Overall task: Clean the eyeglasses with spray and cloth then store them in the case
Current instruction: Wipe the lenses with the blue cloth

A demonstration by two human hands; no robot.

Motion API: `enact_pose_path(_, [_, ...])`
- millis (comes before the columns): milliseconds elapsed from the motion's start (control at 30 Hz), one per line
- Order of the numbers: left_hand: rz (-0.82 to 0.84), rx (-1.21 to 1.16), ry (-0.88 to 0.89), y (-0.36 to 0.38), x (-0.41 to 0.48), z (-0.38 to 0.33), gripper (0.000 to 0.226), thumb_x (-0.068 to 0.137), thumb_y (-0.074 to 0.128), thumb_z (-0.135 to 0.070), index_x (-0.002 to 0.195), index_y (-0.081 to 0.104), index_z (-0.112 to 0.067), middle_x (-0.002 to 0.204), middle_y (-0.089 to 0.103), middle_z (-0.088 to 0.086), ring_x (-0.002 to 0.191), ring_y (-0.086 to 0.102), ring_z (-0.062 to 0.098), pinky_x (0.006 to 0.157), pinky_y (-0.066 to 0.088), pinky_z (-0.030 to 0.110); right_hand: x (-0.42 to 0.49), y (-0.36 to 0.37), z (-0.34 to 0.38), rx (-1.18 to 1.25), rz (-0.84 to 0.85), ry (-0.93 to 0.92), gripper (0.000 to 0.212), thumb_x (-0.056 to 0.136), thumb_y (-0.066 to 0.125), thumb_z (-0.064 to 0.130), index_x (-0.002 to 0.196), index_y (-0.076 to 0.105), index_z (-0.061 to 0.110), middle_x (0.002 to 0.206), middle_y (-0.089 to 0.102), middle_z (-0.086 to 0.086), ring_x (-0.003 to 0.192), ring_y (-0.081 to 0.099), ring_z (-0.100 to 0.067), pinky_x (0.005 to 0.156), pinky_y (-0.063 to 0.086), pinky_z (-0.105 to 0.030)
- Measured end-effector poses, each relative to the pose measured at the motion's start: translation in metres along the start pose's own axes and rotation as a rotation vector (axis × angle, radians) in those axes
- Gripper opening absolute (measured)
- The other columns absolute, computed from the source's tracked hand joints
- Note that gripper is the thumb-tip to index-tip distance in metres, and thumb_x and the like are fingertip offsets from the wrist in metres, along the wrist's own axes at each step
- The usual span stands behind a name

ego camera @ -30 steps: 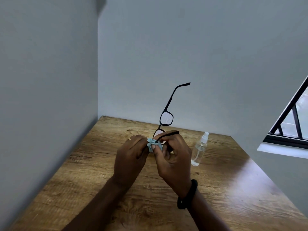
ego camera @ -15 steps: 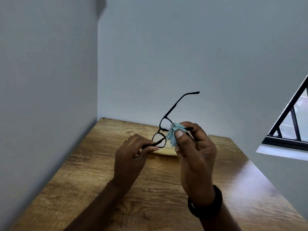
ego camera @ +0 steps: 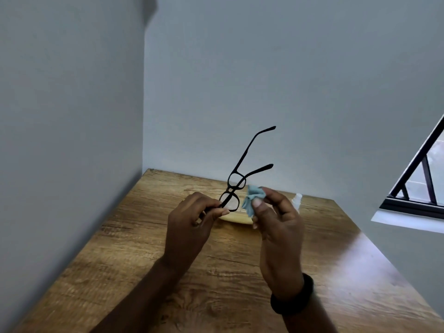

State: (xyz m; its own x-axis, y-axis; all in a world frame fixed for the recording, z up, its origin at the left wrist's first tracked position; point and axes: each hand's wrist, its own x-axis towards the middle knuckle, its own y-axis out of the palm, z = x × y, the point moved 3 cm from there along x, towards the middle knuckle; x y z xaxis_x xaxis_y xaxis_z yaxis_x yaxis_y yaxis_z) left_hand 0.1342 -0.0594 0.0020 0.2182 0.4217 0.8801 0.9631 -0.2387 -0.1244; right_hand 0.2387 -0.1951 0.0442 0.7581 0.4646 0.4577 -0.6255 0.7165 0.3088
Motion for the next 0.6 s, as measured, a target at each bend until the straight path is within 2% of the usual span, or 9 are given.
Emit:
enact_pose_path(33, [0.005, 0.006, 0.002, 0.000, 0.000, 0.000, 0.016, 0.091, 0.074, -0.030, 0.092, 0.078, -0.014, 0.088, 0.072, -0.008, 0.080, 0.067, 0.003, 0.064, 0.055, 0.024, 0.001, 0.001, -0.007, -0.085, -0.004, -0.001, 0.023, 0.084, 0.073, 0.007, 0.106, 0.074, 0.012, 0.076, 0.071, -0.017, 0.062, 0.055, -0.017, 0.053, 0.048, -0.024])
enact_pose_path(100, [0.010, 0.013, 0.002, 0.000, 0.000, 0.000, 0.016, 0.092, 0.073, -0.030, 0.094, 0.077, -0.015, 0.088, 0.072, -0.007, 0.080, 0.067, 0.004, 0.063, 0.055, 0.026, 0.004, 0.006, -0.017, -0.215, 0.028, -0.022, 0.023, 0.086, 0.074, 0.002, 0.104, 0.074, 0.015, 0.065, 0.069, -0.006, 0.057, 0.057, -0.011, 0.055, 0.050, -0.024])
enact_pose_path(133, [0.011, 0.017, 0.001, 0.000, -0.001, 0.001, 0.017, 0.092, 0.072, -0.030, 0.094, 0.077, -0.014, 0.089, 0.072, -0.006, 0.080, 0.067, 0.005, 0.063, 0.055, 0.027, 0.004, 0.009, -0.019, -0.260, 0.073, -0.041, 0.024, 0.086, 0.074, 0.001, 0.103, 0.074, 0.017, 0.068, 0.072, -0.002, 0.056, 0.060, -0.008, 0.057, 0.051, -0.023])
enact_pose_path(200, [0.013, 0.038, -0.002, -0.001, -0.002, 0.004, 0.020, 0.094, 0.070, -0.031, 0.095, 0.076, -0.013, 0.090, 0.072, -0.005, 0.080, 0.068, 0.008, 0.062, 0.056, 0.032, 0.003, 0.014, -0.021, -0.325, 0.179, -0.092, 0.026, 0.087, 0.073, -0.001, 0.104, 0.075, 0.019, 0.082, 0.077, -0.003, 0.060, 0.065, -0.006, 0.059, 0.052, -0.021])
enact_pose_path(300, [0.021, 0.063, -0.009, -0.001, -0.003, 0.009, 0.024, 0.095, 0.067, -0.033, 0.097, 0.077, -0.011, 0.091, 0.072, -0.003, 0.081, 0.068, 0.012, 0.061, 0.057, 0.038, 0.003, 0.014, -0.021, -0.382, 0.231, -0.166, 0.033, 0.084, 0.075, -0.003, 0.102, 0.074, 0.026, 0.090, 0.075, -0.004, 0.066, 0.066, -0.008, 0.063, 0.052, -0.020])
enact_pose_path(367, [0.039, 0.101, 0.008, 0.000, -0.004, 0.009, 0.025, 0.096, 0.065, -0.032, 0.098, 0.077, -0.010, 0.091, 0.072, -0.003, 0.082, 0.066, 0.009, 0.062, 0.056, 0.035, 0.005, 0.013, -0.022, -0.436, 0.234, -0.224, 0.031, 0.081, 0.078, 0.001, 0.100, 0.073, 0.025, 0.095, 0.074, 0.001, 0.074, 0.068, -0.010, 0.065, 0.053, -0.021])
enact_pose_path(467, [0.055, 0.186, 0.083, 0.001, -0.004, 0.007, 0.023, 0.097, 0.063, -0.030, 0.095, 0.074, -0.010, 0.089, 0.071, -0.001, 0.084, 0.057, -0.001, 0.069, 0.050, 0.019, 0.005, 0.014, -0.022, -0.557, 0.243, -0.337, 0.020, 0.078, 0.076, 0.012, 0.098, 0.076, 0.011, 0.097, 0.072, 0.004, 0.082, 0.067, -0.009, 0.066, 0.052, -0.019])
enact_pose_path(500, [0.059, 0.205, 0.109, 0.002, -0.005, 0.007, 0.021, 0.096, 0.064, -0.028, 0.095, 0.073, -0.010, 0.089, 0.071, 0.000, 0.085, 0.054, -0.003, 0.071, 0.046, 0.014, 0.004, 0.015, -0.023, -0.606, 0.245, -0.374, 0.019, 0.078, 0.076, 0.013, 0.097, 0.076, 0.008, 0.094, 0.071, 0.006, 0.080, 0.065, -0.007, 0.065, 0.048, -0.016])
enact_pose_path(600, [0.069, 0.246, 0.156, 0.003, -0.007, 0.006, 0.018, 0.096, 0.065, -0.026, 0.094, 0.071, -0.010, 0.088, 0.070, 0.001, 0.082, 0.056, 0.003, 0.070, 0.042, 0.015, 0.002, 0.017, -0.023, -0.692, 0.222, -0.444, 0.018, 0.079, 0.075, 0.017, 0.092, 0.074, 0.006, 0.083, 0.062, 0.011, 0.065, 0.054, -0.003, 0.055, 0.037, -0.012])
